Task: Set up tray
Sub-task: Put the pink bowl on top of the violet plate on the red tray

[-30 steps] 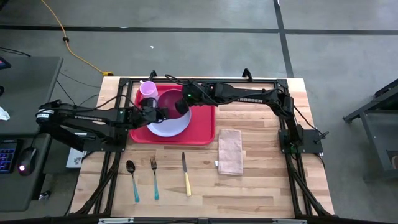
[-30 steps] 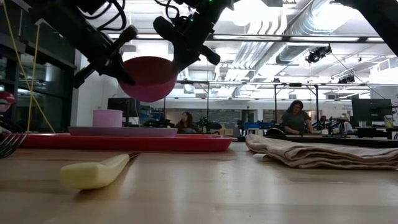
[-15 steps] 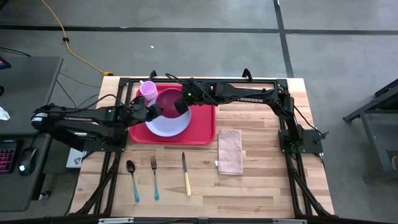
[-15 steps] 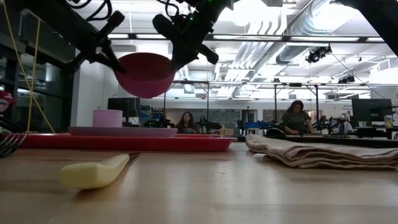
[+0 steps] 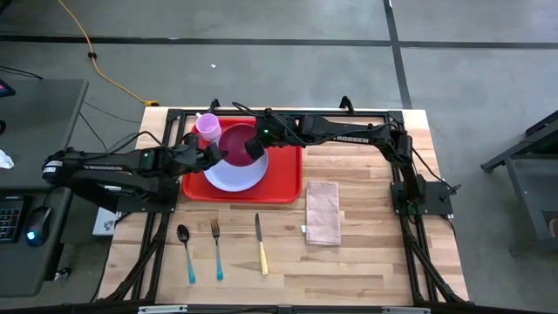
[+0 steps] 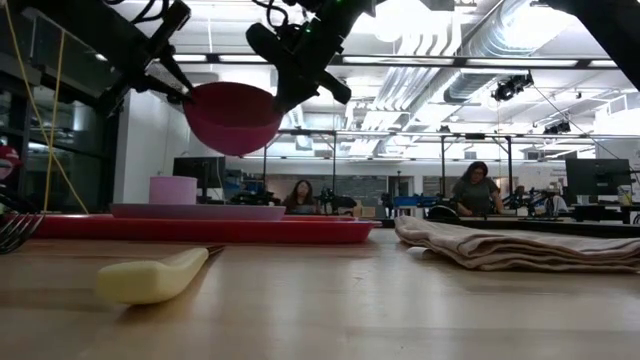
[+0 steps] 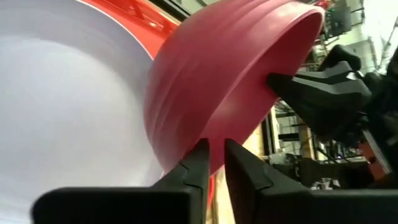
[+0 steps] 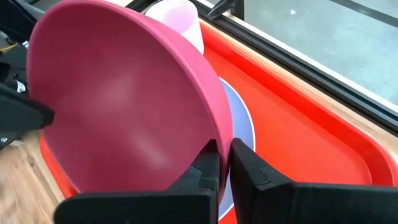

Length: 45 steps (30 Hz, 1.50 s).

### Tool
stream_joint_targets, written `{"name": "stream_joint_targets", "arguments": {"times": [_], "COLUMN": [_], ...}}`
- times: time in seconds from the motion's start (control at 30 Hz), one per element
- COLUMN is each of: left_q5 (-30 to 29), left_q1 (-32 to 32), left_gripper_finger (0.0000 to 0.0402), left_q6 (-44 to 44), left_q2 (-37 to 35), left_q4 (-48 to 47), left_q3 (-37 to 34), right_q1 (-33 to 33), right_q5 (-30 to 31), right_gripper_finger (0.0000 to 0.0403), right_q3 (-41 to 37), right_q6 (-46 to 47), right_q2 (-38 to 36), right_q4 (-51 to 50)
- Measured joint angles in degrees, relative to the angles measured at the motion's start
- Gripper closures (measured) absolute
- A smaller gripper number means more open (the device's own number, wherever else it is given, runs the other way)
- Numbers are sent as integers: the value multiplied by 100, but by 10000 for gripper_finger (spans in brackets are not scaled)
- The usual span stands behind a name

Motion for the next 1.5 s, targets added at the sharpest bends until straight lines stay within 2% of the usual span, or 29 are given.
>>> {"name": "stream_joint_targets", "arguments": {"times": [0.27,0.5,0.73,0.9,1.1,1.5], "left_q5": [20,209,541,342,183,-113], "left_q1": [0,0,0,2,0,-2], "left_gripper_finger": [269,202,155,141,137,135], "left_q6": [34,-5,681,874,370,476], "left_q2": [-254,-353,-606,-946,-1108,-752], "left_q4": [156,172,156,-132,-741,-203], "left_q3": [-2,-1,0,-2,-2,-2], "right_q1": [-2,-35,-88,-120,-158,-257], "right_q5": [-3,-57,-104,-203,-293,-239], "right_gripper_finger": [402,402,402,401,401,402], "right_q3": [0,0,-2,-2,-2,-11], "right_q6": [-33,-74,-128,-159,-184,-186], "right_q2": [0,0,0,-4,-9,-9], "right_q4": [51,30,5,-17,-16,58]}}
